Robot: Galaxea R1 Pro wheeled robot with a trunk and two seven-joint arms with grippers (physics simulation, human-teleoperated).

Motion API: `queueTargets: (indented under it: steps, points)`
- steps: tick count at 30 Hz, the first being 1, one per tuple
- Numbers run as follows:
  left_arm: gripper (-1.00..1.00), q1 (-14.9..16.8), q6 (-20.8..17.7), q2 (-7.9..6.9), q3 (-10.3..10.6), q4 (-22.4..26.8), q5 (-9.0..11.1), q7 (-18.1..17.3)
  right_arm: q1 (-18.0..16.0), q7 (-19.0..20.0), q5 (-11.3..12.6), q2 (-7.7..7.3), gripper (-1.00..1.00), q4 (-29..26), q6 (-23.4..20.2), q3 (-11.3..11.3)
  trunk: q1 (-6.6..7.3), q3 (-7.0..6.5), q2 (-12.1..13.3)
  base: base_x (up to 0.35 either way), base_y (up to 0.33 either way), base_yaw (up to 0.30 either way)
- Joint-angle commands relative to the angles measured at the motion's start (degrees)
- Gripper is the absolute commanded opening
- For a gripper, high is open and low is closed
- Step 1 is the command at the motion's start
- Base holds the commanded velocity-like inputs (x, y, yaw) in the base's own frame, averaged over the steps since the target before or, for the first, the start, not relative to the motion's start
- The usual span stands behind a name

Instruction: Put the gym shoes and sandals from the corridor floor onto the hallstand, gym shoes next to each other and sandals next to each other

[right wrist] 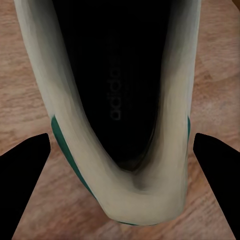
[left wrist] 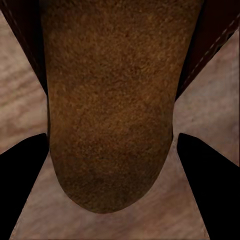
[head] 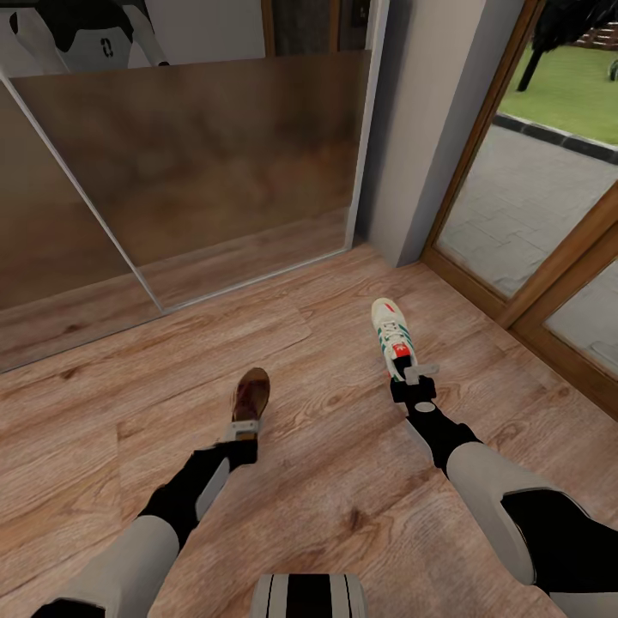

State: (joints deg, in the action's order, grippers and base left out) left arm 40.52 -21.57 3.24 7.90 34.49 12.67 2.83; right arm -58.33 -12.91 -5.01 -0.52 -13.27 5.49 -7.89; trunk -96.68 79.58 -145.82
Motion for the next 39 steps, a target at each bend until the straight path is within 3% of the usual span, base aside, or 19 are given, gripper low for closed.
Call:
queueTargets:
  steps: [1, 10, 13, 17, 18, 21, 35, 39]
  points:
    - [-1.0, 0.0, -0.4, -0.04, 0.6, 0.6, 0.4, 0.3, 0.0, -0.4, -0.5, -0.01, -1.0, 0.1, 0.0, -0.2, 0.01, 0.04, 0.0, 0.0, 0.0, 0.0]
    - [-1.0, 0.0, -0.6, -0.07, 3.9, 3.4, 0.4, 0.3, 1.7, -0.5, 1.2, -0.03, -1.0, 2.0, -0.1, 0.2, 0.01, 0.04, 0.0, 0.0, 0.0, 0.0]
    - [-1.0, 0.0, -0.6, -0.02, 5.1, 3.7, 0.4, 0.3, 2.7, -0.4, 4.4, -0.15, -1.0, 4.7, 0.0, 0.2, 0.01, 0.04, 0.0, 0.0, 0.0, 0.0]
    - [-1.0, 0.0, -0.4, 0.0, 5.6, 3.8, 0.4, 0.3, 3.4, -0.1, 5.9, -0.09, -1.0, 7.3, 0.0, 0.2, 0.01, 0.04, 0.0, 0.0, 0.0, 0.0]
    - [-1.0, 0.0, 0.6, 0.01, 5.9, 3.7, 0.5, 0.3, 4.2, 0.1, 6.6, -0.07, -1.0, 11.4, 3.5, 0.2, 0.01, 0.04, 0.0, 0.0, 0.0, 0.0]
    - [-1.0, 0.0, 0.8, 0.01, 5.9, 3.6, 0.6, 0.3, 4.4, 0.1, 6.7, 0.05, -1.0, 13.1, 5.9, 0.2, 0.01, 0.04, 0.0, 0.0, 0.0, 0.0]
    - [-1.0, 0.0, 0.6, 0.01, 5.9, 3.3, 0.7, 0.3, 4.5, -0.1, 6.6, 0.08, -1.0, 14.2, 6.2, 0.2, 0.01, 0.04, 0.0, 0.0, 0.0, 0.0]
    - [-1.0, 0.0, 0.5, 0.02, 5.9, 3.2, 0.7, 0.3, 4.5, -0.1, 6.6, 0.1, -1.0, 14.4, 6.2, 0.2, 0.08, -0.62, 0.0, 0.0, 0.0, 0.0]
